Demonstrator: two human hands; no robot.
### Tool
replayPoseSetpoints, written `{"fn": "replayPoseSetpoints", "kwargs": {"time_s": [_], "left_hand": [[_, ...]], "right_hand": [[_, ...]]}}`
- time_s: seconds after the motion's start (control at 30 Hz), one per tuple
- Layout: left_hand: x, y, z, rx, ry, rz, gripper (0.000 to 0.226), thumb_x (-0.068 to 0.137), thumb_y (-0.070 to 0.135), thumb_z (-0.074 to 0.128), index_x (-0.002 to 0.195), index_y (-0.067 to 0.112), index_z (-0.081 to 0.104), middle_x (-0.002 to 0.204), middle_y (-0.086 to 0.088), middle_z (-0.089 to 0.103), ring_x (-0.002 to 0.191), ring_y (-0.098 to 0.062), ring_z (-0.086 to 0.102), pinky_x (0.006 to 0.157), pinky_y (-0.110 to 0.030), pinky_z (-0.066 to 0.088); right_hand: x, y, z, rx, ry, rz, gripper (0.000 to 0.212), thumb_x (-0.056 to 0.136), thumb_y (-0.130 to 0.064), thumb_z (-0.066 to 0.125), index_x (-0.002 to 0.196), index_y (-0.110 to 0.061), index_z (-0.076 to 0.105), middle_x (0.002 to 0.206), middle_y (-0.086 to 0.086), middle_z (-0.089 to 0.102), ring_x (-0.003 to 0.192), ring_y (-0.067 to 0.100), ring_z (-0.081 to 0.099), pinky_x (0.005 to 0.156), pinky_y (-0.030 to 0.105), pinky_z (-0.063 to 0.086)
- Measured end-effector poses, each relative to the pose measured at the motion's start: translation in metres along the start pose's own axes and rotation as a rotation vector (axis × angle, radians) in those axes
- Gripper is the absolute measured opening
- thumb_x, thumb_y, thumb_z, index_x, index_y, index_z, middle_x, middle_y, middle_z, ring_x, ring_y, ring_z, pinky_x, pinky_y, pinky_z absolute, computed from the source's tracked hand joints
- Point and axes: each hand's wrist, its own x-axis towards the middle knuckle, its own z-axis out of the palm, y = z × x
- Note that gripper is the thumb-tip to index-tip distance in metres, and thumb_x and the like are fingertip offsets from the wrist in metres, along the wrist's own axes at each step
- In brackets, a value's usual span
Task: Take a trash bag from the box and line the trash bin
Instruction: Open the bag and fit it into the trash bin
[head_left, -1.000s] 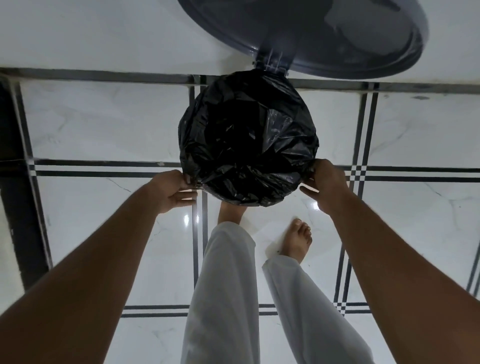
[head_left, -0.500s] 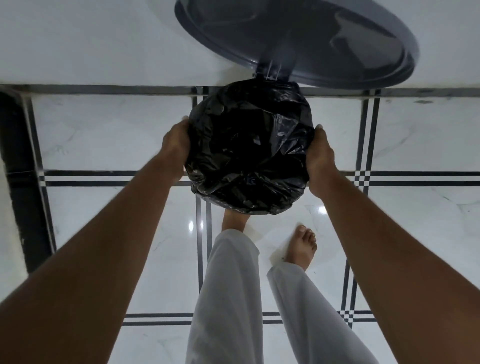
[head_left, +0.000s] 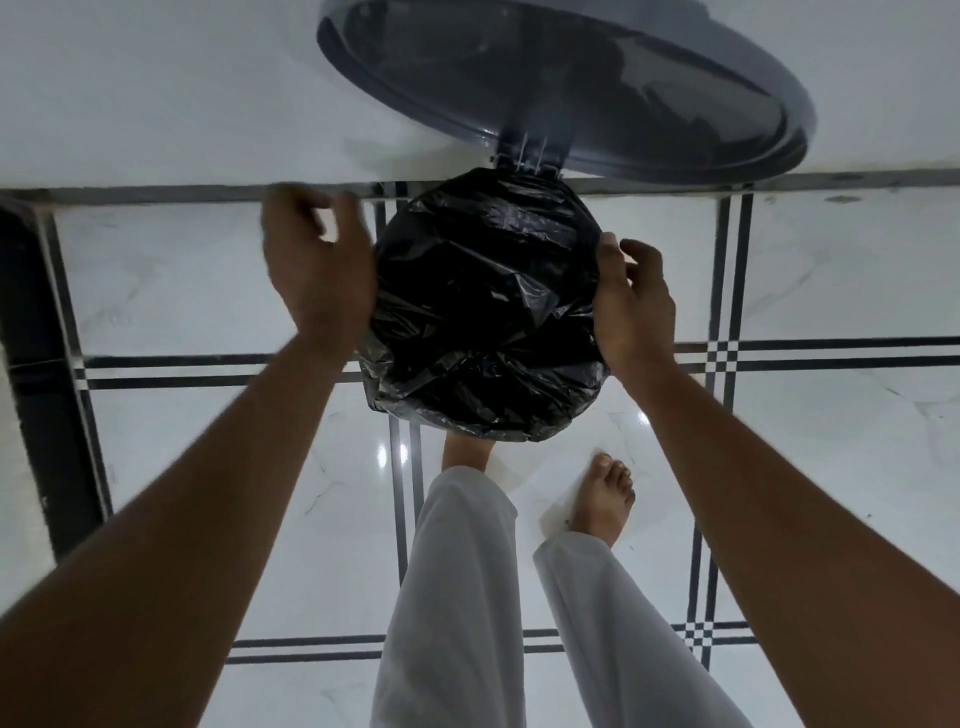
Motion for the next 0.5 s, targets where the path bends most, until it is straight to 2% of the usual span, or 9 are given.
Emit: {"fn": "replayPoseSetpoints", "kwargs": {"time_s": [0.07, 0.13, 0.17, 0.23, 0.3, 0.33, 0.4, 0.43, 0.5], "left_hand": [[-0.048, 0.013, -0.004, 0.035, -0.228, 0.314, 0.018, 0.101, 0.032, 0.060, 0.088, 0.020, 0.061, 0.079, 0.006, 0.063, 0.073, -0.011, 0.057, 0.069, -0.016, 0.043], [-0.090, 0.009, 0.006, 0.163, -0.522, 0.489, 0.034, 0.106, 0.036, 0.051, 0.085, 0.014, 0.067, 0.075, 0.002, 0.066, 0.070, -0.021, 0.063, 0.066, -0.027, 0.052], [-0.104, 0.000, 0.019, 0.250, -0.616, 0.544, 0.039, 0.107, 0.039, 0.047, 0.091, 0.013, 0.071, 0.083, -0.003, 0.071, 0.077, -0.027, 0.068, 0.072, -0.034, 0.057], [-0.110, -0.023, 0.045, 0.517, -0.758, 0.449, 0.046, 0.108, 0.049, 0.043, 0.123, 0.017, 0.073, 0.123, -0.012, 0.073, 0.113, -0.038, 0.069, 0.098, -0.051, 0.058], [-0.104, -0.040, 0.065, 0.711, -0.914, 0.235, 0.068, 0.107, 0.067, 0.046, 0.160, 0.025, 0.048, 0.164, -0.015, 0.048, 0.150, -0.044, 0.046, 0.121, -0.063, 0.039], [-0.098, -0.045, 0.070, 0.718, -0.973, 0.140, 0.087, 0.102, 0.077, 0.049, 0.170, 0.026, 0.032, 0.175, -0.015, 0.034, 0.160, -0.043, 0.033, 0.126, -0.065, 0.030], [-0.090, -0.052, 0.076, 0.623, -1.008, -0.049, 0.120, 0.089, 0.090, 0.057, 0.176, 0.024, 0.009, 0.183, -0.013, 0.013, 0.168, -0.041, 0.015, 0.133, -0.061, 0.021], [-0.085, -0.053, 0.076, 0.574, -1.002, -0.102, 0.127, 0.085, 0.092, 0.060, 0.177, 0.024, 0.004, 0.185, -0.013, 0.007, 0.170, -0.041, 0.011, 0.135, -0.059, 0.019], [-0.079, -0.049, 0.073, 0.612, -1.004, -0.074, 0.123, 0.089, 0.090, 0.057, 0.177, 0.023, 0.004, 0.184, -0.015, 0.007, 0.169, -0.043, 0.012, 0.134, -0.059, 0.020]], "right_hand": [[-0.001, -0.003, 0.006, -0.056, -0.023, -0.106, 0.063, 0.112, -0.064, 0.047, 0.158, -0.022, 0.053, 0.135, -0.004, 0.071, 0.119, 0.014, 0.066, 0.104, 0.036, 0.050], [-0.001, -0.003, 0.012, -0.103, -0.053, -0.168, 0.055, 0.113, -0.058, 0.047, 0.154, -0.023, 0.055, 0.128, -0.005, 0.070, 0.113, 0.015, 0.064, 0.099, 0.037, 0.050], [0.000, 0.000, 0.015, -0.117, -0.059, -0.176, 0.053, 0.113, -0.056, 0.047, 0.154, -0.024, 0.053, 0.130, -0.003, 0.070, 0.115, 0.018, 0.064, 0.099, 0.037, 0.050], [0.004, 0.003, 0.020, -0.127, -0.067, -0.173, 0.050, 0.115, -0.051, 0.045, 0.156, -0.023, 0.050, 0.133, 0.000, 0.071, 0.114, 0.020, 0.063, 0.097, 0.036, 0.048], [0.011, 0.007, 0.020, -0.162, -0.071, -0.164, 0.048, 0.117, -0.048, 0.042, 0.157, -0.022, 0.049, 0.133, 0.003, 0.071, 0.110, 0.020, 0.060, 0.094, 0.034, 0.044], [0.014, 0.008, 0.020, -0.181, -0.074, -0.152, 0.047, 0.118, -0.047, 0.041, 0.157, -0.022, 0.048, 0.130, 0.003, 0.071, 0.108, 0.021, 0.058, 0.093, 0.034, 0.043], [0.019, 0.011, 0.020, -0.216, -0.081, -0.133, 0.045, 0.119, -0.046, 0.038, 0.154, -0.020, 0.049, 0.120, 0.000, 0.067, 0.104, 0.023, 0.057, 0.090, 0.034, 0.040], [0.020, 0.011, 0.020, -0.223, -0.085, -0.126, 0.043, 0.119, -0.045, 0.037, 0.153, -0.020, 0.049, 0.115, -0.001, 0.065, 0.102, 0.024, 0.056, 0.088, 0.034, 0.039], [0.021, 0.010, 0.020, -0.224, -0.094, -0.107, 0.042, 0.119, -0.044, 0.037, 0.150, -0.019, 0.050, 0.112, -0.002, 0.063, 0.100, 0.026, 0.056, 0.087, 0.033, 0.038]]}}
